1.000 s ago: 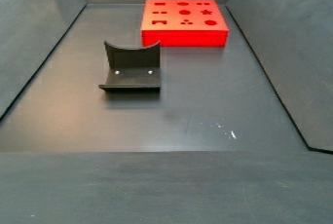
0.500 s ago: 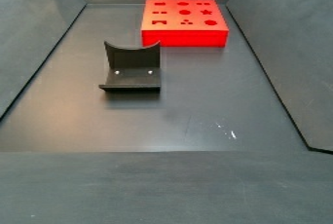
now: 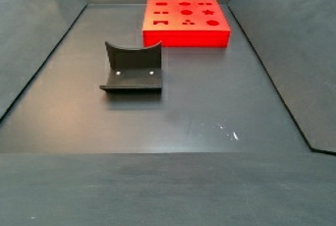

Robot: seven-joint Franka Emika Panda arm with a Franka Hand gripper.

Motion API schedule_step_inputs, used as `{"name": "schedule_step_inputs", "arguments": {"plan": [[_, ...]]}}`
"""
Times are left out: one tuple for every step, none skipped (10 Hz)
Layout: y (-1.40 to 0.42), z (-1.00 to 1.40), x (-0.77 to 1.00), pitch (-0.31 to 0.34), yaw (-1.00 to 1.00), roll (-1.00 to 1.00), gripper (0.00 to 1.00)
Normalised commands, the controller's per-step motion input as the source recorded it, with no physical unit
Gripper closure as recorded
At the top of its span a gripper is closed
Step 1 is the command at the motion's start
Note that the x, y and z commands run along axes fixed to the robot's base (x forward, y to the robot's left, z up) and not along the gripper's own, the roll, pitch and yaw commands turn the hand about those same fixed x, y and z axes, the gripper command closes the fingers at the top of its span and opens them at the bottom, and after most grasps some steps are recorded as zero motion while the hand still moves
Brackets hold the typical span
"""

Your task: Insert the round object.

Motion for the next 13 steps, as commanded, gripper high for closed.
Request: {"name": "schedule_step_inputs", "arguments": {"plan": [[0.00,-0.44,0.17,0.007,-0.11,0.21,1.00],[0.00,-0.49,0.00,0.021,-0.13,0.09,1.00],[0.00,-0.54,-0.33,0.051,-0.33,0.00,1.00],[0.01,-0.43,-0.43,0.051,-0.43,-0.01,1.00],[0.00,-0.25,-0.28,0.009,-0.34,-0.02,1.00],[-0.01,-0.13,-0.04,0.017,-0.15,-0.01,1.00],[0.00,-0.07,0.00,0.014,-0.15,0.00,1.00],[0.00,-0.03,-0.01,0.021,-0.19,0.00,1.00],[0.00,-0.01,-0.01,0.017,-0.17,0.00,1.00],[0.00,0.00,-0.02,0.011,-0.18,0.00,1.00],[0.00,0.00,0.00,0.004,-0.08,0.00,1.00],[0.03,0.00,0.00,0.000,0.00,0.00,1.00],[0.15,-0.02,0.00,0.000,0.00,0.01,1.00]]}}
